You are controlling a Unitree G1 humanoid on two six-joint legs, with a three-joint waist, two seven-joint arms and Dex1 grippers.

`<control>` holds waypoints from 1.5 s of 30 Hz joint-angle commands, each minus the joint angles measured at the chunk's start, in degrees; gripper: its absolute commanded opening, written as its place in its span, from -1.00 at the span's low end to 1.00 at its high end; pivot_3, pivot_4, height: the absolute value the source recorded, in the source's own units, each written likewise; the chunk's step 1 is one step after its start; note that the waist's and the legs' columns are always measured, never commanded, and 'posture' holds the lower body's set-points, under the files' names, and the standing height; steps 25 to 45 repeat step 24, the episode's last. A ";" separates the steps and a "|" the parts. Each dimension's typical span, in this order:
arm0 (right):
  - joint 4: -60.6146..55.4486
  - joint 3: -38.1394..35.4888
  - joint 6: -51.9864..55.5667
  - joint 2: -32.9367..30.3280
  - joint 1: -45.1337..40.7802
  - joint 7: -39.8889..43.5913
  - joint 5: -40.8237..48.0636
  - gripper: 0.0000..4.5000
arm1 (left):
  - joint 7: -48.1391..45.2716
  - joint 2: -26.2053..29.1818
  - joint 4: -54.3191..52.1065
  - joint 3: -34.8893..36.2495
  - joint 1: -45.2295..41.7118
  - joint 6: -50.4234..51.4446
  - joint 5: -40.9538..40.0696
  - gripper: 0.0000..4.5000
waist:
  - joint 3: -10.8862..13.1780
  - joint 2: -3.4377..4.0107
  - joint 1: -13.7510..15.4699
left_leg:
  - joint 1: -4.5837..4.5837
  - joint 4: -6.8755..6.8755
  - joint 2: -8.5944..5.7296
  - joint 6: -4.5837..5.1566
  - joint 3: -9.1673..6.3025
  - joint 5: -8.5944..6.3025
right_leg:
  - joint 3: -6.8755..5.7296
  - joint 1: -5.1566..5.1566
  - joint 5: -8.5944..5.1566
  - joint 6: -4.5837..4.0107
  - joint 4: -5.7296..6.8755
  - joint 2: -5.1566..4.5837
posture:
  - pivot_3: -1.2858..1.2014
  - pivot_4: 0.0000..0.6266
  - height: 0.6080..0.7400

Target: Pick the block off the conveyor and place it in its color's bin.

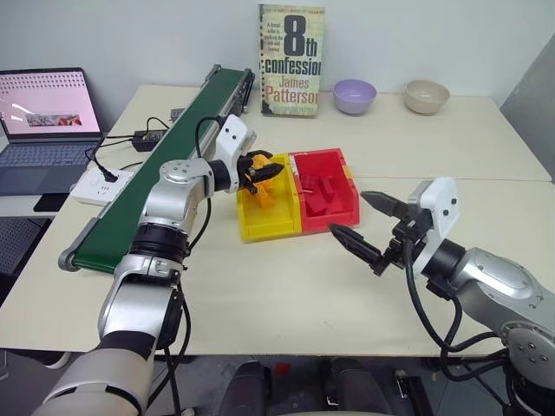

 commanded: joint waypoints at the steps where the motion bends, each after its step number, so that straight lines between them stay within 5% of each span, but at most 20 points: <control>1: -0.87 -0.91 -0.05 -1.02 -1.17 -0.34 1.49 1.00 | -0.51 0.48 -3.54 1.52 0.26 0.74 -0.97 0.35 | 0.00 0.00 0.00 | -0.03 0.00 0.00 0.00 -0.03 0.00 | 0.00 -0.02 0.00 0.00 0.00 0.00 | 0.03 -0.52 1.00; 8: 0.88 -0.07 -0.61 -1.76 -2.24 0.78 1.44 1.00 | -1.07 2.53 -6.21 3.18 0.69 3.34 -1.90 1.00 | 0.00 0.00 -0.03 | -0.23 0.13 0.03 0.00 -0.08 0.00 | -0.01 -0.19 0.00 -0.01 0.13 0.03 | 0.03 -0.52 1.00; 16: 5.72 0.62 -3.50 -4.90 -3.17 7.26 -1.12 1.00 | -4.88 11.13 -13.29 5.59 3.58 7.55 -3.40 1.00 | 0.00 0.00 -0.15 | -0.24 0.19 0.04 0.00 -0.05 0.00 | 0.00 -0.21 0.01 -0.01 0.15 0.03 | 0.03 -0.52 1.00; 24: 16.27 1.58 -8.32 -12.24 -7.23 21.72 -4.15 1.00 | -14.66 26.68 -19.70 10.79 11.83 13.20 -7.95 1.00 | 0.01 0.02 -0.34 | -0.24 0.27 0.10 0.00 0.01 0.00 | -0.03 -0.24 0.00 -0.01 0.15 0.08 | 0.03 -0.52 1.00; 45: 16.27 1.58 -8.32 -12.24 -7.23 21.72 -4.15 1.00 | -14.66 26.68 -19.70 10.79 11.83 13.20 -7.95 1.00 | 0.01 0.02 -0.34 | -0.24 0.27 0.10 0.00 0.01 0.00 | -0.03 -0.24 0.00 -0.01 0.15 0.08 | 0.03 -0.52 1.00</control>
